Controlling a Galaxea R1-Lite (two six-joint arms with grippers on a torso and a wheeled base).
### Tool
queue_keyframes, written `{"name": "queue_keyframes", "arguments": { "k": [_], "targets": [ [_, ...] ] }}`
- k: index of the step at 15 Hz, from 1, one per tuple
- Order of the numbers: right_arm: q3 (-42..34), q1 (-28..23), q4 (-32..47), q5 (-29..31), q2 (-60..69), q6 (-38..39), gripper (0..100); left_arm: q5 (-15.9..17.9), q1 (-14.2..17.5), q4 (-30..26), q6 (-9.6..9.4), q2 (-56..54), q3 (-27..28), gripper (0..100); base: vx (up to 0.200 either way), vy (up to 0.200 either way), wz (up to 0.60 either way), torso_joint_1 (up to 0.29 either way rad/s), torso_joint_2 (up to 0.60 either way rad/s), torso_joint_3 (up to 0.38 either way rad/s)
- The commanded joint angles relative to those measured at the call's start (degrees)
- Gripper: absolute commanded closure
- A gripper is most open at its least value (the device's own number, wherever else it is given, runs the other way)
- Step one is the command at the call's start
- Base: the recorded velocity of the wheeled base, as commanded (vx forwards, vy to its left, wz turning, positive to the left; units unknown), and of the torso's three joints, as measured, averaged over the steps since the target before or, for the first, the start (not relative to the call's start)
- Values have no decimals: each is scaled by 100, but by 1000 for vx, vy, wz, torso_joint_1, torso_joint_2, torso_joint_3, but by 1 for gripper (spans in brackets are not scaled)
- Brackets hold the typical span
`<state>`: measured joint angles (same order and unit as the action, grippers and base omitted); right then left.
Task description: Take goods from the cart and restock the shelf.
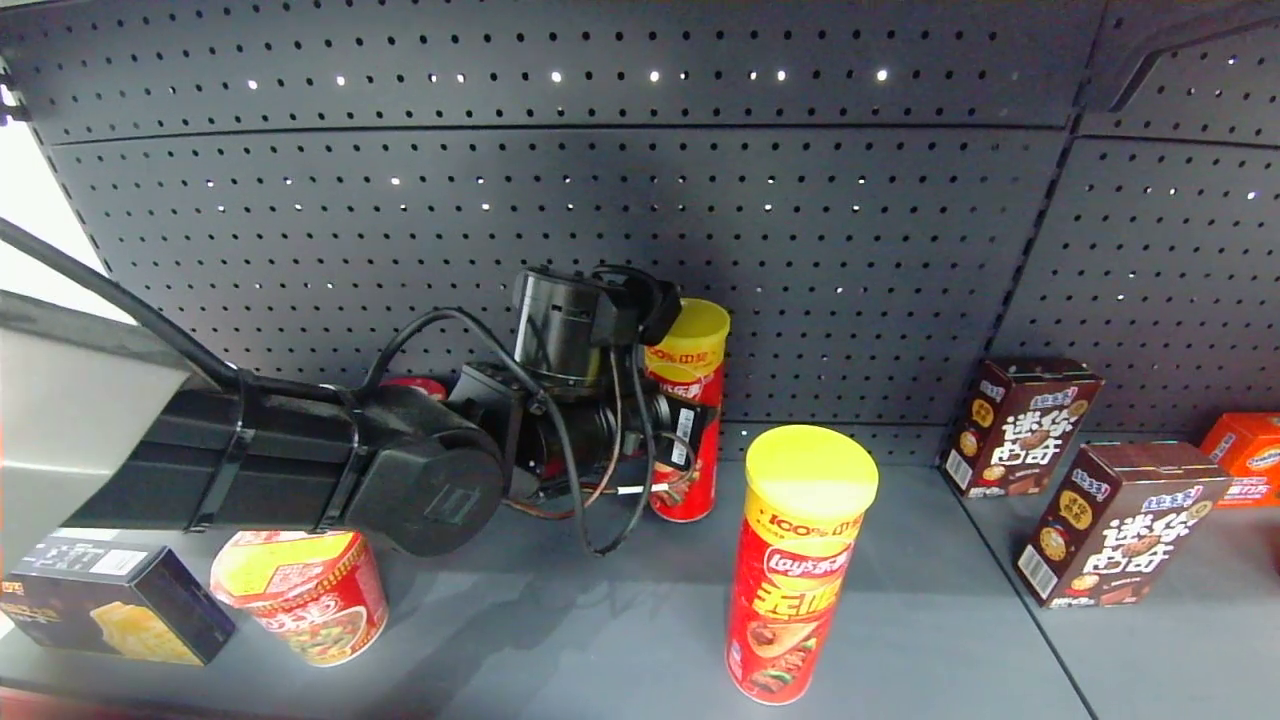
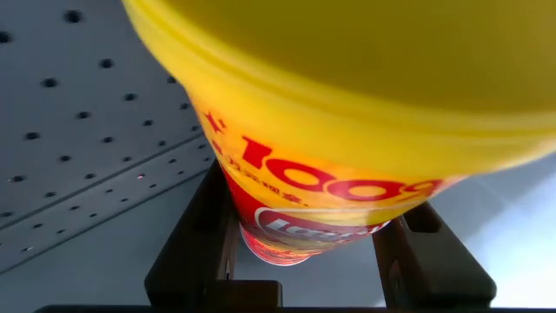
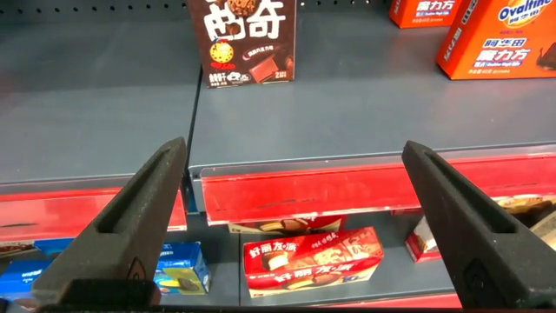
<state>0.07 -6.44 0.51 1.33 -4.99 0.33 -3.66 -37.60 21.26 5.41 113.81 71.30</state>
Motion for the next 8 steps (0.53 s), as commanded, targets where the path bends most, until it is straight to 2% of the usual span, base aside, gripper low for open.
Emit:
{"name": "queue_keyframes", "arguments": {
  "k": [1, 5, 8],
  "targets": [
    [1, 2, -7, -1, -11, 2, 0, -3, -81, 1, 12, 27, 24, 100, 0, 0, 0, 0, 0, 0],
    [1, 2, 2, -1, -2, 2, 0, 14, -81, 1, 21, 133, 86, 100, 0, 0, 0, 0, 0, 0],
    [1, 2, -7, -1, -11, 2, 0, 23, -46, -8, 188, 212, 86, 100, 0, 0, 0, 0, 0, 0]
  ]
}}
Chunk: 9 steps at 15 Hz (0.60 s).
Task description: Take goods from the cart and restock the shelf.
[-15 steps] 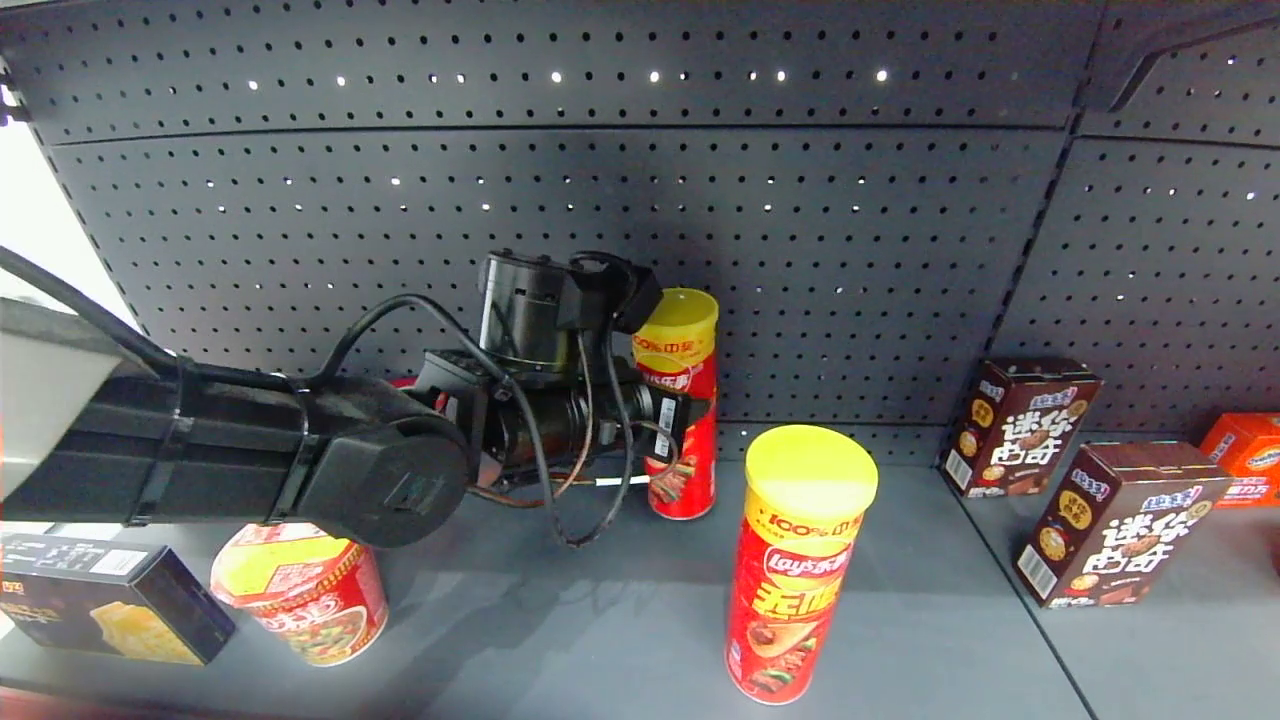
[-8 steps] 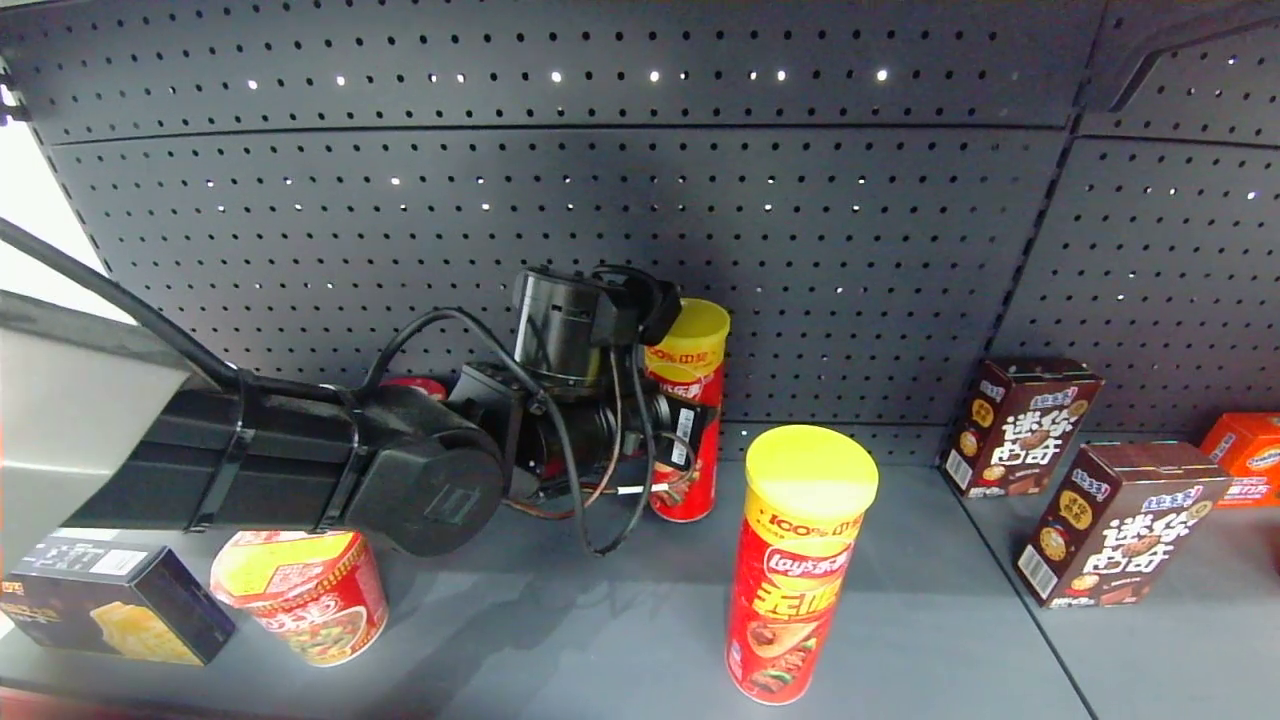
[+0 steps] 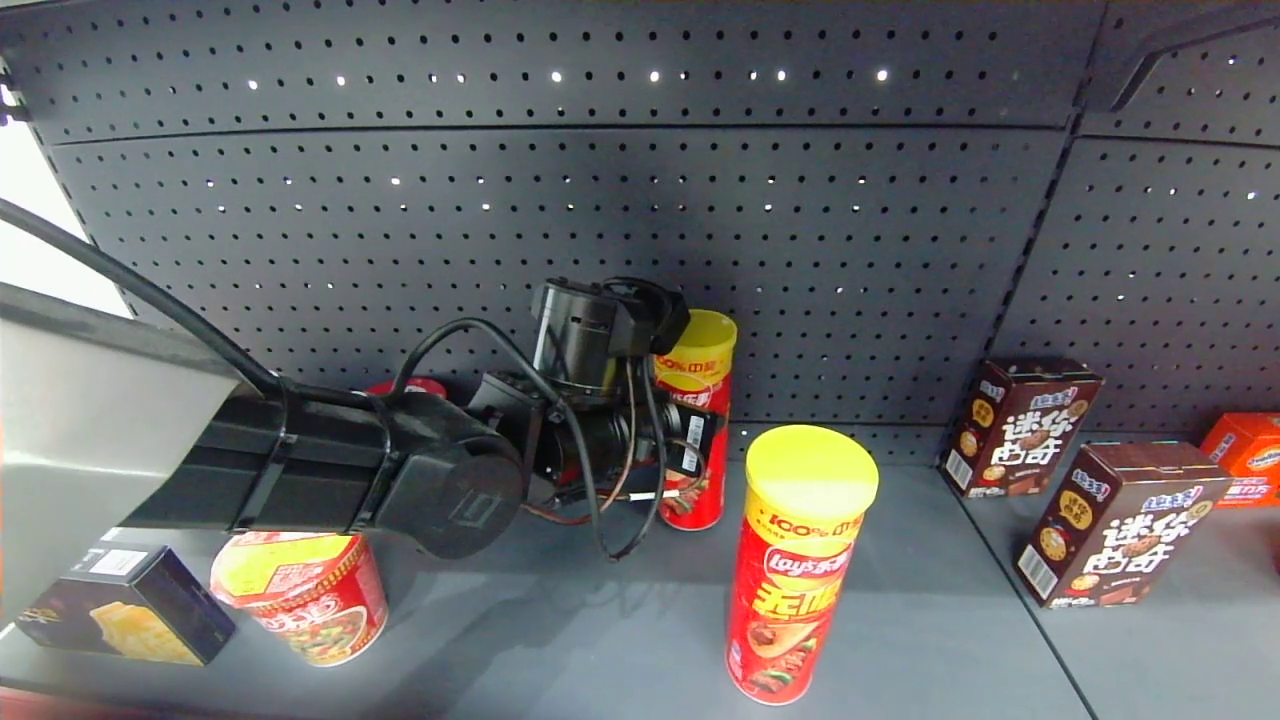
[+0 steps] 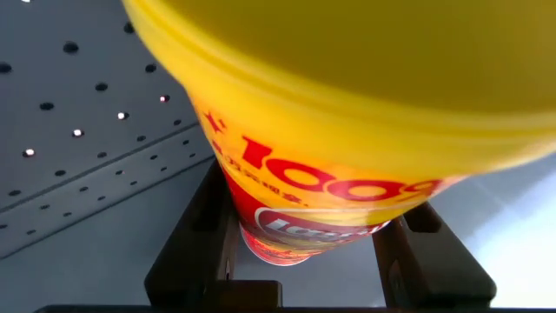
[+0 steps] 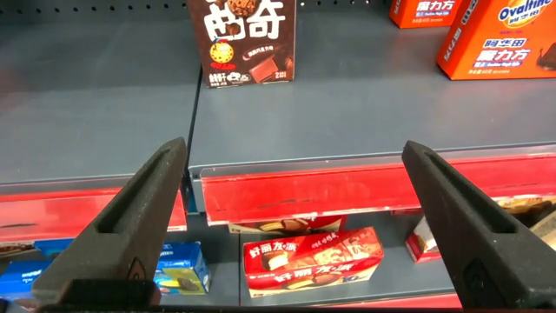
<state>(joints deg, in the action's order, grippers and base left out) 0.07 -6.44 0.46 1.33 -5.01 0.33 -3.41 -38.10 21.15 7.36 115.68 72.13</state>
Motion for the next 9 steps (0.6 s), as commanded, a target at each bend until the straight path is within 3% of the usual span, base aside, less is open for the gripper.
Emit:
{"name": "queue_keyframes", "arguments": {
  "k": [1, 7, 8, 9],
  "targets": [
    [1, 2, 6, -1, 0, -7, 0, -1, 13, 12, 11, 60, 3, 100, 0, 0, 0, 0, 0, 0],
    [-7, 2, 6, -1, 0, 2, 0, 7, -22, 12, -7, 104, 20, 100, 0, 0, 0, 0, 0, 0],
    [-7, 2, 6, -1, -9, 2, 0, 7, -40, 12, -7, 113, 20, 0, 0, 0, 0, 0, 0, 0],
    [1, 2, -2, -1, -9, 2, 0, 7, -49, 12, -7, 122, 20, 0, 0, 0, 0, 0, 0, 0]
  ]
}}
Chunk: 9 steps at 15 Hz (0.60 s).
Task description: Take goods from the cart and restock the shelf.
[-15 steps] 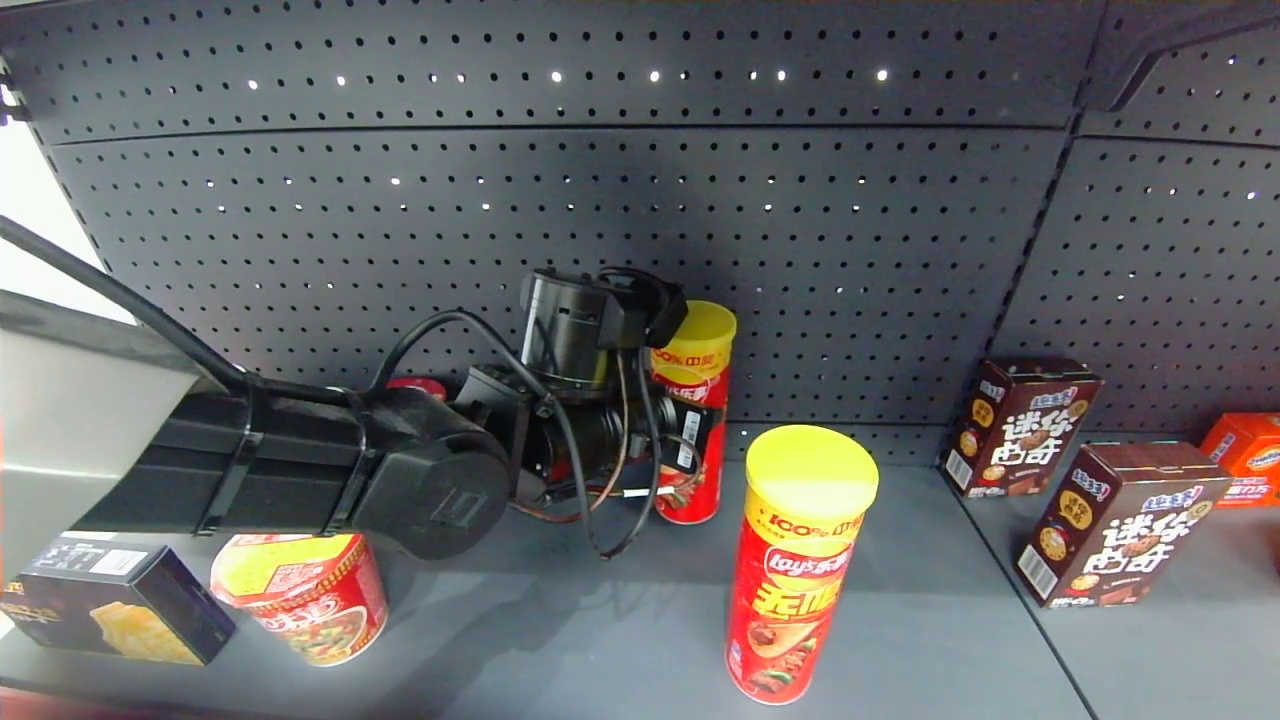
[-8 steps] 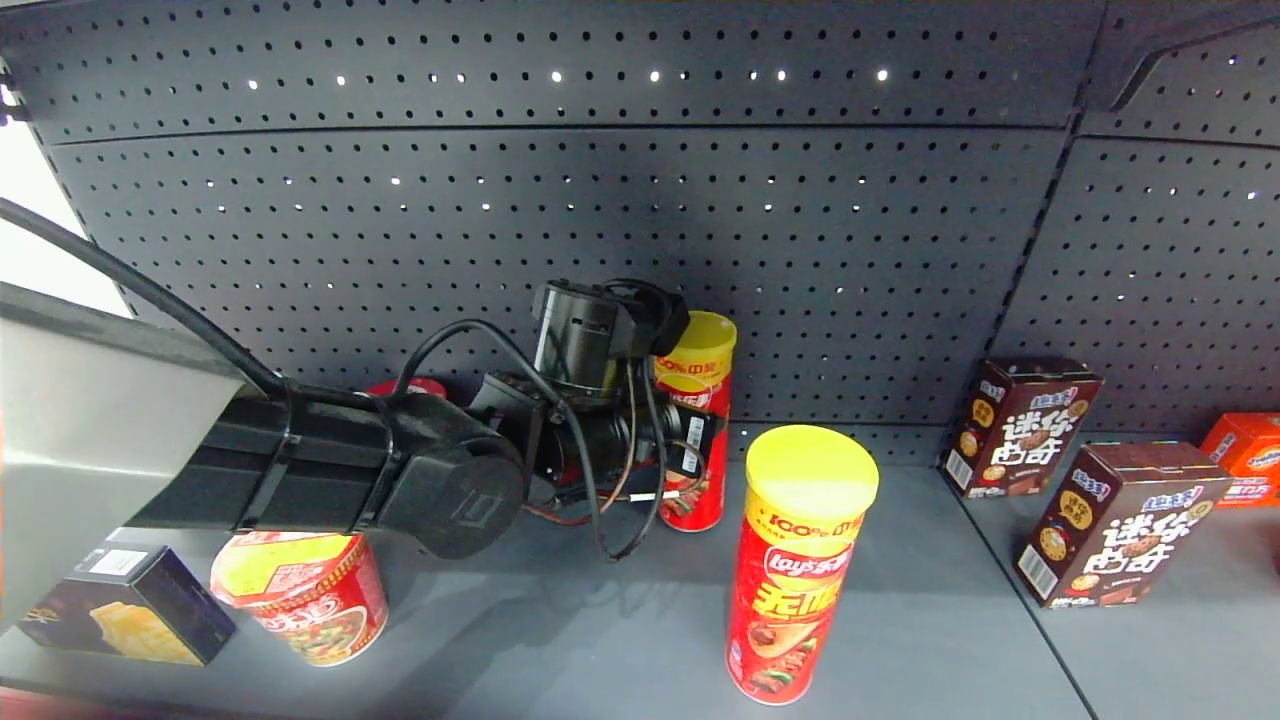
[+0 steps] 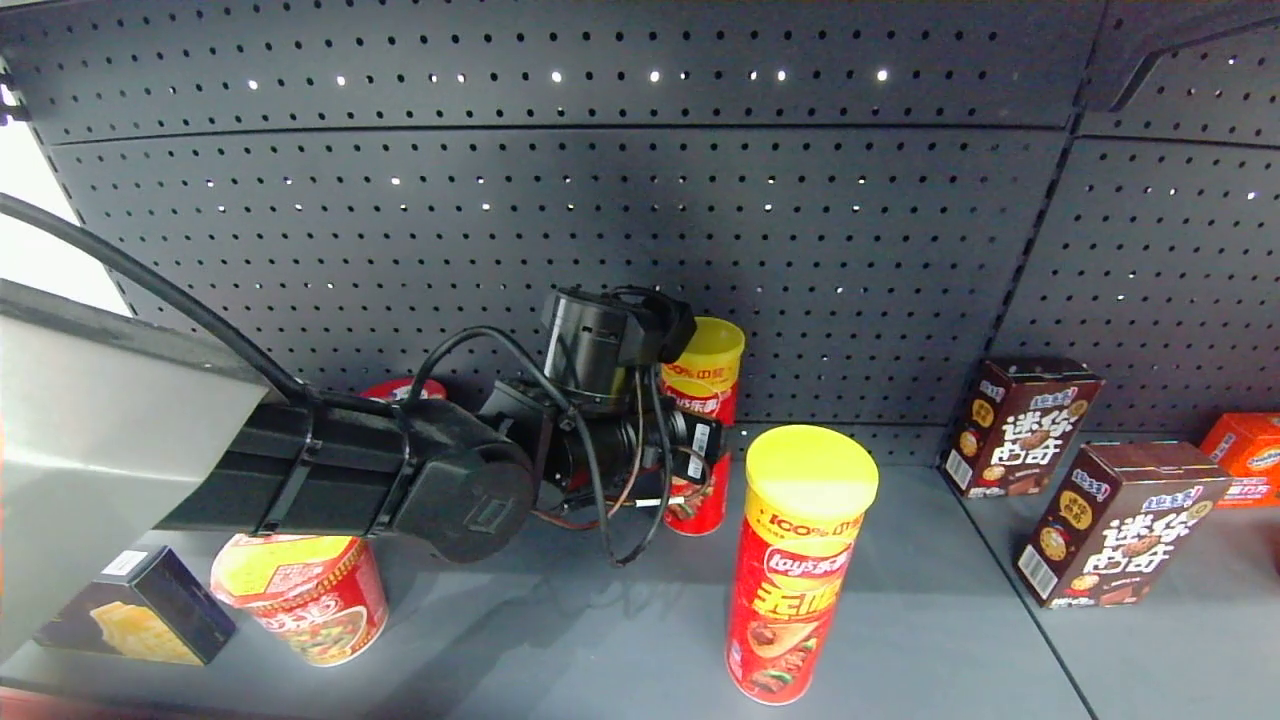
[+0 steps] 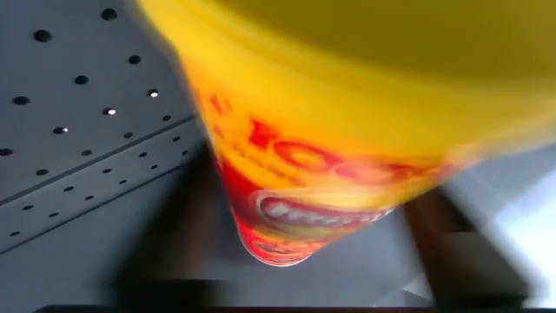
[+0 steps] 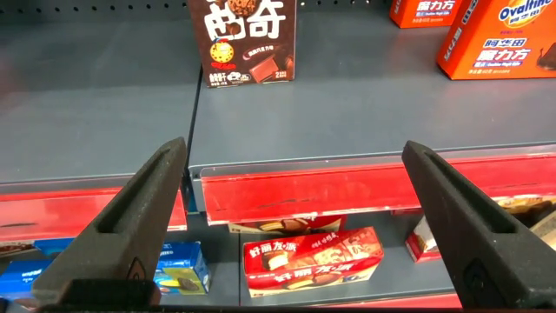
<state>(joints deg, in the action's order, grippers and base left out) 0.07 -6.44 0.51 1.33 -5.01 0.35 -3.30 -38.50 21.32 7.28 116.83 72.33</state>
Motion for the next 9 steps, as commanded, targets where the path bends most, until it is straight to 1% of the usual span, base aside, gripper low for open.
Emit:
{"name": "queue_keyframes", "arguments": {
  "k": [1, 6, 9],
  "targets": [
    [1, 2, 2, -1, 0, 0, 0, -4, -9, -5, 11, -3, -17, 0, 0, 0, 0, 0, 0, 0],
    [1, 2, 2, -1, 0, -9, 0, -12, -17, -5, 37, -205, -140, 0, 0, 0, 0, 0, 0, 0],
    [1, 2, 2, -1, -9, 0, 0, -4, -17, -14, 37, -583, -579, 0, 0, 0, 0, 0, 0, 0]
  ]
}}
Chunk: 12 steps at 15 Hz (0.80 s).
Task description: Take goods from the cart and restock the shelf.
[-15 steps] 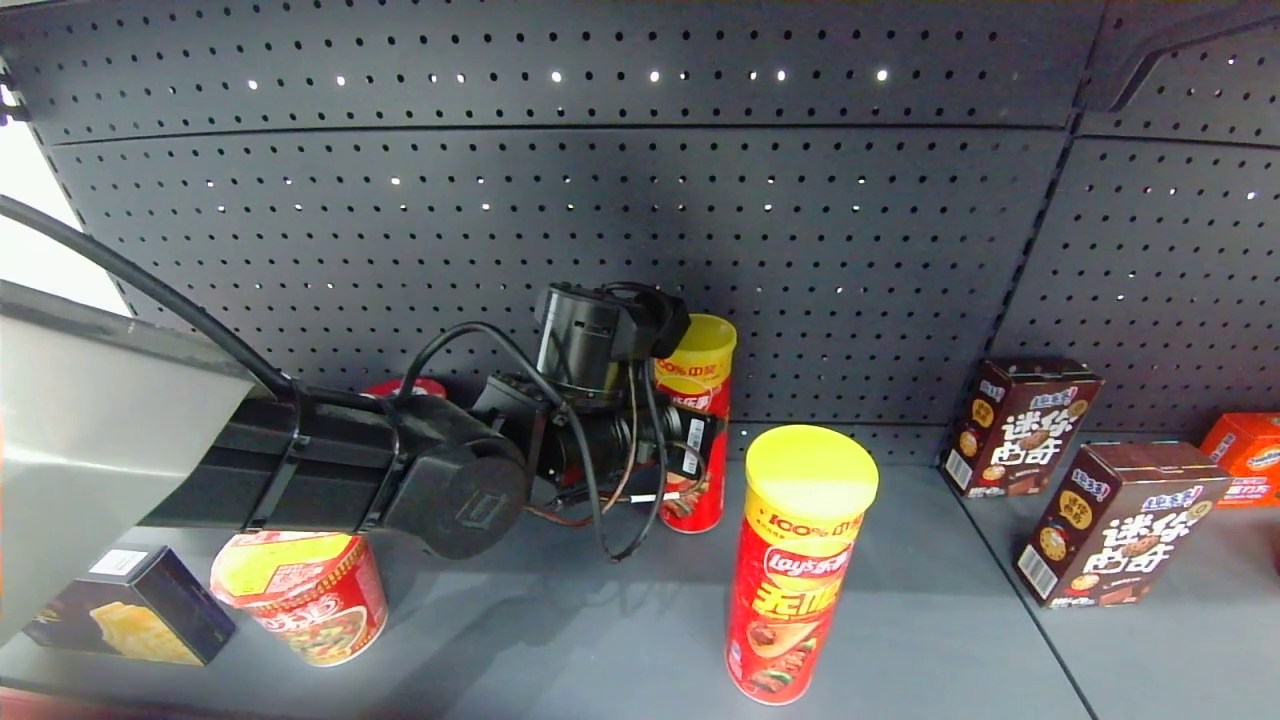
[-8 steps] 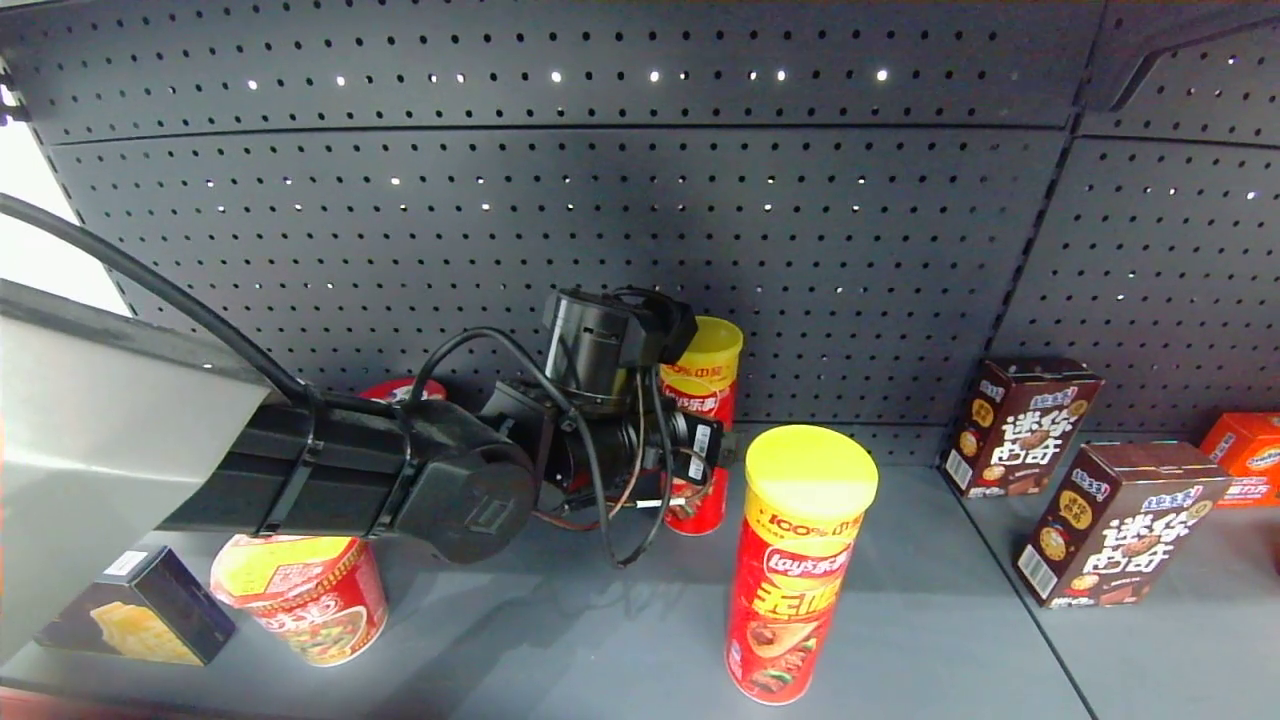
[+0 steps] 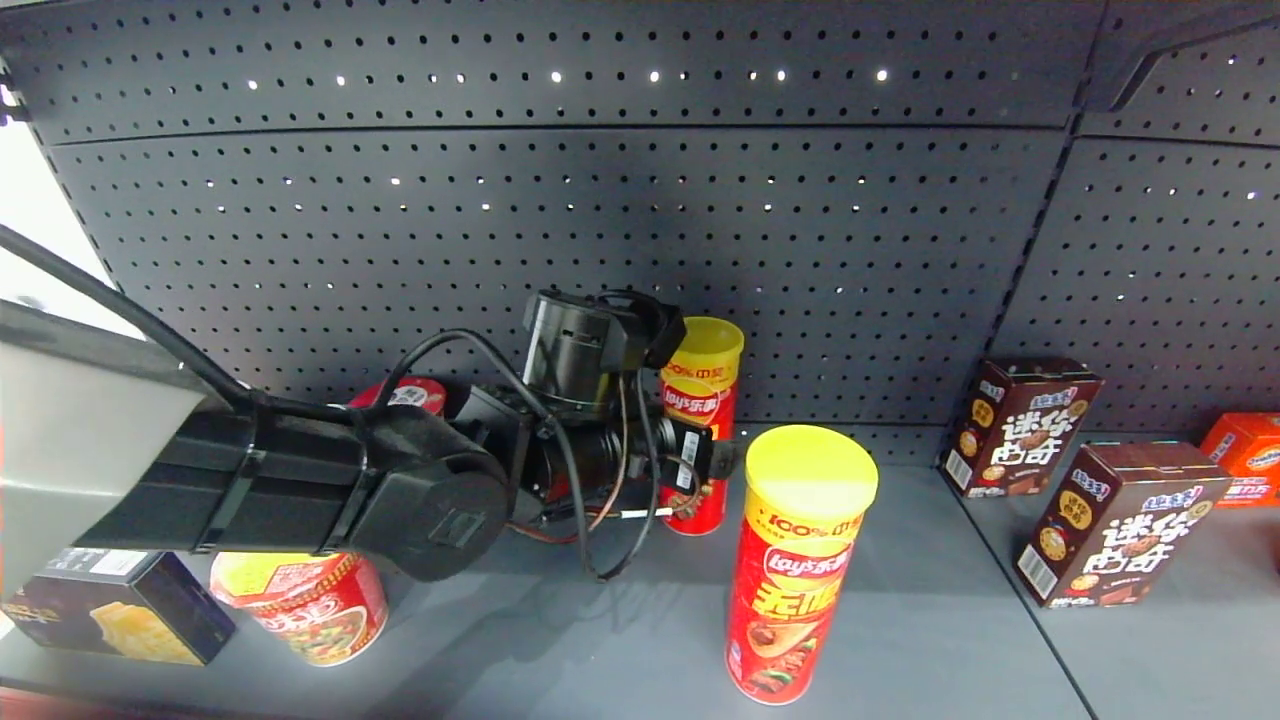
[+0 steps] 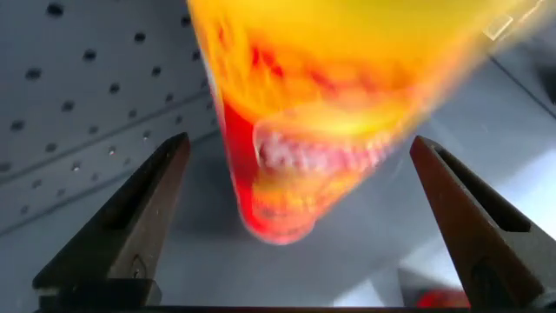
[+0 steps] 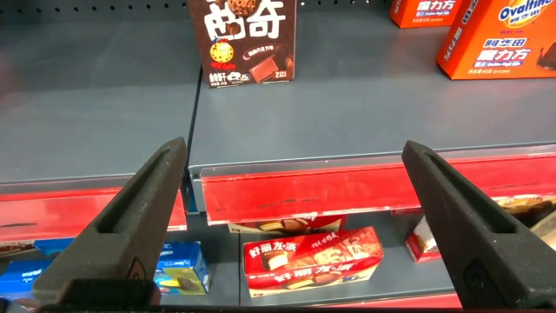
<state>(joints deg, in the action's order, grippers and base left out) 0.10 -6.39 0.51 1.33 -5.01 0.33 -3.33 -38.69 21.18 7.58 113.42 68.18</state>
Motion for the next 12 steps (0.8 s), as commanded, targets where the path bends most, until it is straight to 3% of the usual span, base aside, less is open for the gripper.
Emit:
{"name": "queue_keyframes", "arguments": {
  "k": [1, 8, 12],
  "targets": [
    [-1, -3, 2, -1, -9, -7, 0, 8, 2, 1, 15, -409, -341, 0, 0, 0, 0, 0, 0, 0],
    [-1, -3, 2, -1, -9, 2, 0, -36, 108, -8, 129, -1358, -1343, 0, 0, 0, 0, 0, 0, 0],
    [-1, -3, 2, -1, 0, 2, 0, -537, 239, -8, 147, -1472, -1624, 0, 0, 0, 0, 0, 0, 0]
  ]
}}
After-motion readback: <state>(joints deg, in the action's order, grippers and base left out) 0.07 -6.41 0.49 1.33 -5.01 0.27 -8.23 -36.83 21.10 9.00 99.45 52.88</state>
